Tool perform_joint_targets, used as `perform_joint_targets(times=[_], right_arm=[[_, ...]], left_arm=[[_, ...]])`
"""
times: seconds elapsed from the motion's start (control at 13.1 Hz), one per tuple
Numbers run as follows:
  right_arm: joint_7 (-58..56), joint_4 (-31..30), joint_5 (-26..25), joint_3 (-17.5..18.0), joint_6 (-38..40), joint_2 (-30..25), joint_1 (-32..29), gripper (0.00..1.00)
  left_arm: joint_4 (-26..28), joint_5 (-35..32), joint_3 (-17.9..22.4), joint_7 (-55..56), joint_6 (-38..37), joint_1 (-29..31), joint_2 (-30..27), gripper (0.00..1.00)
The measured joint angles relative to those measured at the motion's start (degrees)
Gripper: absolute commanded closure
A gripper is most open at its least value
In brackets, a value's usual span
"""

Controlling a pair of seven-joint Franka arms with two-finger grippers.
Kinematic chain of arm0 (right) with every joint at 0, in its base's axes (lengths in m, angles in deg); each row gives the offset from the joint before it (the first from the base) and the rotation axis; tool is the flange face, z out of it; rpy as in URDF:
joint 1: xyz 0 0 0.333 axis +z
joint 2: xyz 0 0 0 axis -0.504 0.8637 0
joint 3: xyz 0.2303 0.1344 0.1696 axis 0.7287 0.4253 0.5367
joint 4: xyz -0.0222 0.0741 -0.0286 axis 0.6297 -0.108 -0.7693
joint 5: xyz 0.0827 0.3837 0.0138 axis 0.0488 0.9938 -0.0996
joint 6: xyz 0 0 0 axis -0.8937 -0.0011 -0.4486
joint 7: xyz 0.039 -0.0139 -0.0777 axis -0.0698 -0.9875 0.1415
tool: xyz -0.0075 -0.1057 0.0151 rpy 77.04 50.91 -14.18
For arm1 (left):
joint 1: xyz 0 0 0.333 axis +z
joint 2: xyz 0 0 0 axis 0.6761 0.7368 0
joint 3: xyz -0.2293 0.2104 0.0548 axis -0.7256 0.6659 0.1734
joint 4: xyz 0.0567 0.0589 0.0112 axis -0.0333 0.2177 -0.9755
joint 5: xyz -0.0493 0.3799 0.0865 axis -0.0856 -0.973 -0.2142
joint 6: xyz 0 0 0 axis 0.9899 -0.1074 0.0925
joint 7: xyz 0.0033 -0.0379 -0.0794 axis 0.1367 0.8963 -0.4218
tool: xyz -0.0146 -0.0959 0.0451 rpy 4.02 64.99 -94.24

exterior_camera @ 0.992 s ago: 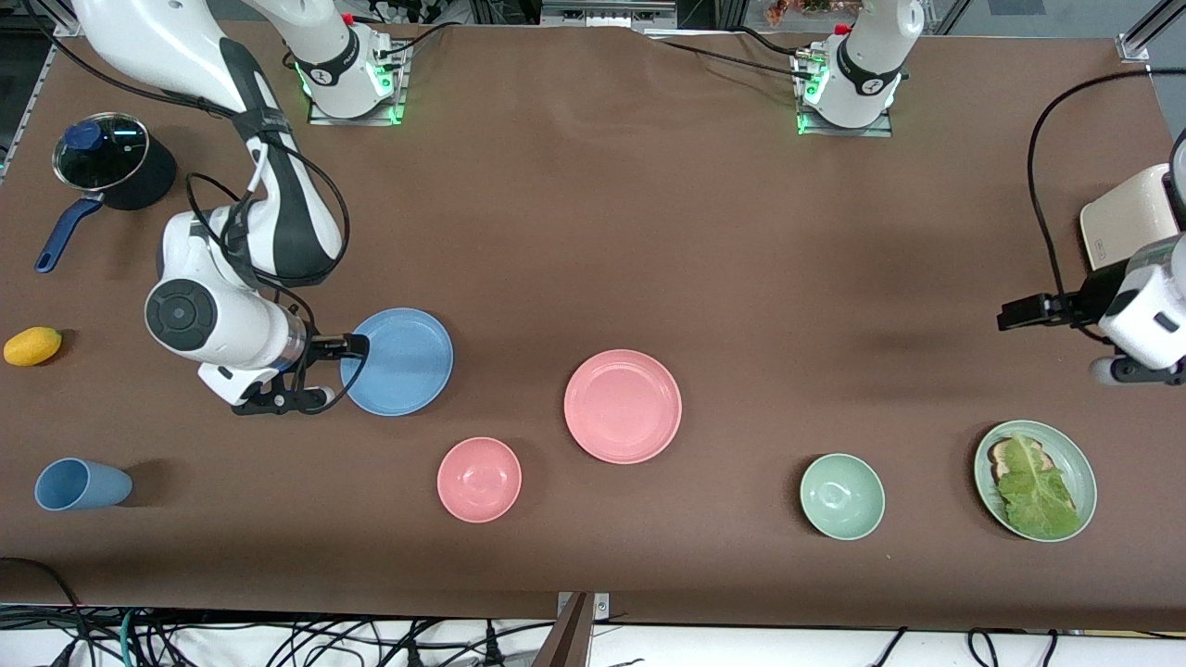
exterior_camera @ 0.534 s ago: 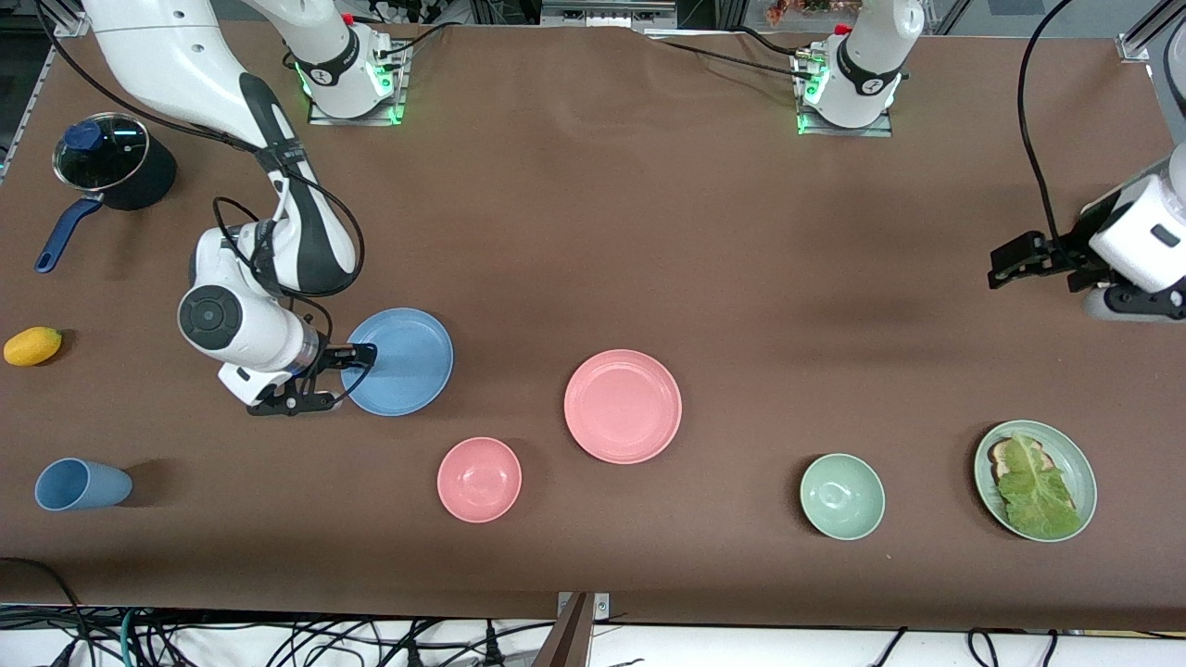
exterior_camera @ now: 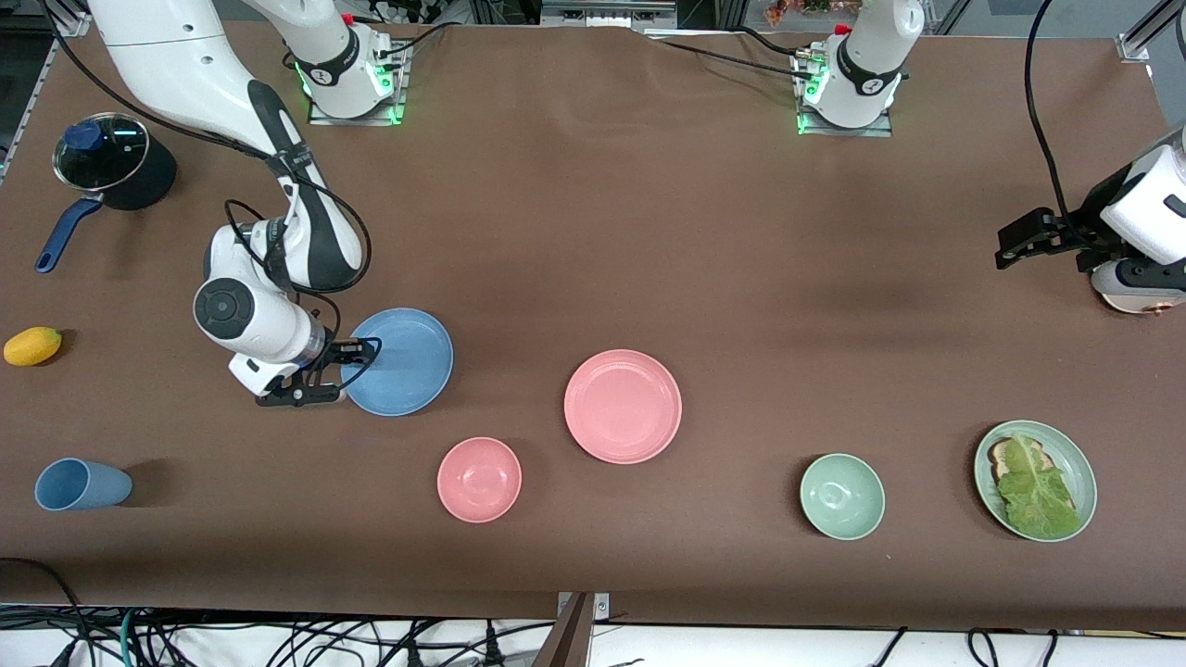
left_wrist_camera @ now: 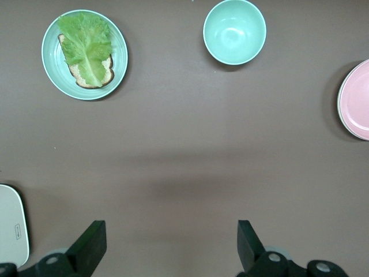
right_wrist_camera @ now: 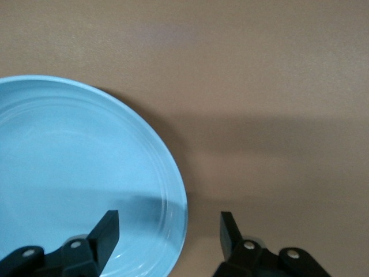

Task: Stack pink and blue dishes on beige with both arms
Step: 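Grip the blue plate rim with the right gripper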

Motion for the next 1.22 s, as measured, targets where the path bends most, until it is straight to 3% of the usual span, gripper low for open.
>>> perform_joint_targets(times=[0.23,0.38,0.53,0.84,1.22], right_arm=[[0.0,-1.0,0.0,0.0,-0.8,0.0,-0.6,0.35],[0.0,-1.7,0.0,0.0,-1.5,0.0,-0.6,0.51],[0.0,-2.4,0.0,0.0,-2.2,0.0,-0.6,0.74],[0.0,-2.5,1.1,0.1,-2.3,0.0,-0.6,1.0],[0.0,-1.3,1.8,0.2,-0.7,-1.3,-0.5,1.0]], left_arm=[[0.0,0.0,0.3,0.0,0.0,0.1,0.0,0.0],[0.0,0.0,0.4,0.0,0.0,0.2,0.0,0.0],[0.0,0.0,0.4,0.0,0.0,0.2,0.0,0.0],[0.1,0.0,0.5,0.0,0.0,0.4,0.1,0.0],[0.0,0.0,0.7,0.0,0.1,1.3,0.2,0.0]])
